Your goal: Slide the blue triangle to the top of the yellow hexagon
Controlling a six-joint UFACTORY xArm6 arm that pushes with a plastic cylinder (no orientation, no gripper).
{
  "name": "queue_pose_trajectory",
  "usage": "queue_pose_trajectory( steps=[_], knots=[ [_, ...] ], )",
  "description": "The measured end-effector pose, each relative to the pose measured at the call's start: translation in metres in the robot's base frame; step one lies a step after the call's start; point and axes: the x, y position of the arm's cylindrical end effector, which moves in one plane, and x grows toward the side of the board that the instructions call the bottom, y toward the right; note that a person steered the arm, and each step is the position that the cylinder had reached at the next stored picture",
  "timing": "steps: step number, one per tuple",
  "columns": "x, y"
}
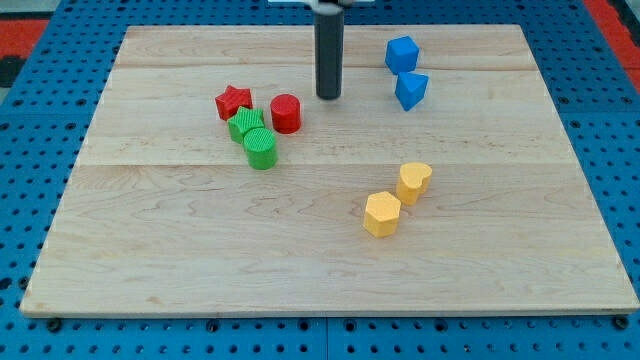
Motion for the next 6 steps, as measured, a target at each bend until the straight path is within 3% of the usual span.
queue_pose_trajectory(
  steps=[1,2,3,4,5,6],
  knots=[
    [-0.014,0.095],
    [0.023,0.111],
    [0.077,0.056],
    [0.133,0.055],
    [0.130,0.055],
    [0.042,0.124]
  ],
)
